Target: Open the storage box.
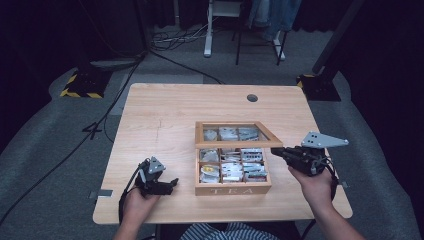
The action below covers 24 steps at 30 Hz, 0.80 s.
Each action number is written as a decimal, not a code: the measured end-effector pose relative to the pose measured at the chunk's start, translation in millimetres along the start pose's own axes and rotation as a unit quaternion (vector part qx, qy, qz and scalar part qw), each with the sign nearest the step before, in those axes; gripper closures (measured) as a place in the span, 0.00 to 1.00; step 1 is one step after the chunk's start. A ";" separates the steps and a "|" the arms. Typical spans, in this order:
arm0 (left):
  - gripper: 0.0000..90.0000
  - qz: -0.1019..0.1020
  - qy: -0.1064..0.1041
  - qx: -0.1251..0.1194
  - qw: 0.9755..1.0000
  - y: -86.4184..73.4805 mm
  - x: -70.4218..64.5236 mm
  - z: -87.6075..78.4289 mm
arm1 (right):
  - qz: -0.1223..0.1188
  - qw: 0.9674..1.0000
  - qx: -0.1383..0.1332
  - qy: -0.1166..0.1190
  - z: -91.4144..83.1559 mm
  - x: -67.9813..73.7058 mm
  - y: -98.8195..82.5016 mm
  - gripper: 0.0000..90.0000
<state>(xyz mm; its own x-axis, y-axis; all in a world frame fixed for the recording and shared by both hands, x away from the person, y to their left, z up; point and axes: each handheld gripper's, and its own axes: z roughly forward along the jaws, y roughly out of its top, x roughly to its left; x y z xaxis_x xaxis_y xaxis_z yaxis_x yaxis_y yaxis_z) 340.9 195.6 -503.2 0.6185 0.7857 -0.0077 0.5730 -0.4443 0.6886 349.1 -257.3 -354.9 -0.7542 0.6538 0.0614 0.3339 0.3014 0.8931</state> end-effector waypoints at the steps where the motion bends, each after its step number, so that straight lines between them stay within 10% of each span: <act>1: 0.18 0.000 0.000 0.000 1.000 0.0 0.0 0.0 | 0.000 1.000 0.000 0.000 0.0 0.0 0.0 1.00; 24: 0.29 -0.010 -0.019 0.006 1.000 10.6 -2.8 -6.8 | -0.007 0.999 -0.021 -0.034 12.5 -3.4 17.2 1.00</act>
<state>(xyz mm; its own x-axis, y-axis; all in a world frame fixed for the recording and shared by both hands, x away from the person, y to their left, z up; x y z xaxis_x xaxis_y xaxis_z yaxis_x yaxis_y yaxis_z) 341.6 191.6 -490.9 0.6278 0.7768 -0.0491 0.5907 -0.4344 0.6800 364.4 -245.7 -345.3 -0.7178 0.6959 0.0192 0.2979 0.2821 0.9120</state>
